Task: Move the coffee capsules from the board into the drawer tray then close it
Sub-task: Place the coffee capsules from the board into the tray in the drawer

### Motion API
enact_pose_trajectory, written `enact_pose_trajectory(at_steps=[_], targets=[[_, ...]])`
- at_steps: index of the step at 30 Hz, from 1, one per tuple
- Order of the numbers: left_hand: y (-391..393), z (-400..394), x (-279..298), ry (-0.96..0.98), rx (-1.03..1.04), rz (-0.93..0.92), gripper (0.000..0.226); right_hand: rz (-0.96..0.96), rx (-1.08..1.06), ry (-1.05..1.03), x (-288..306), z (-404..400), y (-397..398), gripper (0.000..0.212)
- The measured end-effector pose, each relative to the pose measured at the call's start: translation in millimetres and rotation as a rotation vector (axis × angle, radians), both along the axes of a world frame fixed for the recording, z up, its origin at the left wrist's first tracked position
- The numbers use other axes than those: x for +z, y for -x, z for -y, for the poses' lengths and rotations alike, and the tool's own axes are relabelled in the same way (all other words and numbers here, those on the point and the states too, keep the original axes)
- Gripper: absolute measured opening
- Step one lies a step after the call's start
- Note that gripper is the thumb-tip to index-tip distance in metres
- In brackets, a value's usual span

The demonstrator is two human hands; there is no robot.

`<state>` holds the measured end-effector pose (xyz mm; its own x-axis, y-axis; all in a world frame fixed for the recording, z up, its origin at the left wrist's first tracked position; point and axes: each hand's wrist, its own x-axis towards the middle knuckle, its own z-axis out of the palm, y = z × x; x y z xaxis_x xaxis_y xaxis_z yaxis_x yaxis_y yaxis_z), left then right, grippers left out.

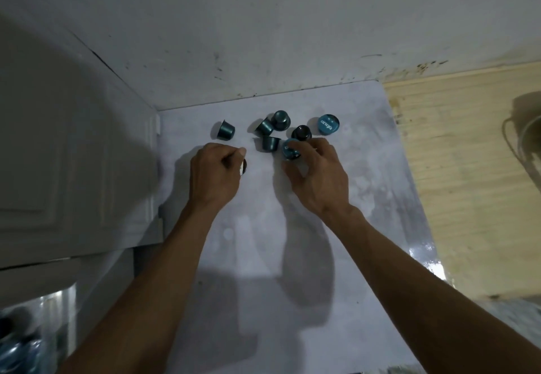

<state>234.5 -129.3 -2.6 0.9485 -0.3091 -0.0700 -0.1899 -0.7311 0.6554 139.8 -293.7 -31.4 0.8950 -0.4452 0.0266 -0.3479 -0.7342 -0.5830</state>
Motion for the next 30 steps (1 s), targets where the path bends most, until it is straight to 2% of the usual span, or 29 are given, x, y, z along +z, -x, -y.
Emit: enact_pose_trajectory(at_steps=[4,6,12,18,22,30], targets=[[-2.8,1.6,-4.4,0.062,0.076,-0.062,0.026,0.053,-0.001,0.013,-6.1,1.7,0.0,0.035],[4.2,0.4,-5.4,0.120,0.124,-0.080,0.032,0.087,-0.012,0.029,-10.1,1.5,0.1,0.034],[29.3,-12.4,-23.3,0.152,0.060,0.076,0.043,0.213,-0.052,0.103,-19.8,1.4,-0.1,0.026],[28.2,-9.8,-35.4,0.181,0.028,0.257,0.027,0.270,-0.069,0.133,-24.0,1.9,-0.7,0.022],[33.3,-15.8,-41.5,0.176,0.037,0.279,0.039,0.279,-0.061,0.117,-23.2,1.9,0.3,0.021],[39.1,-20.1,-44.0,0.196,0.026,0.356,0.045,0.279,-0.051,0.111,-26.1,3.1,1.1,0.023]])
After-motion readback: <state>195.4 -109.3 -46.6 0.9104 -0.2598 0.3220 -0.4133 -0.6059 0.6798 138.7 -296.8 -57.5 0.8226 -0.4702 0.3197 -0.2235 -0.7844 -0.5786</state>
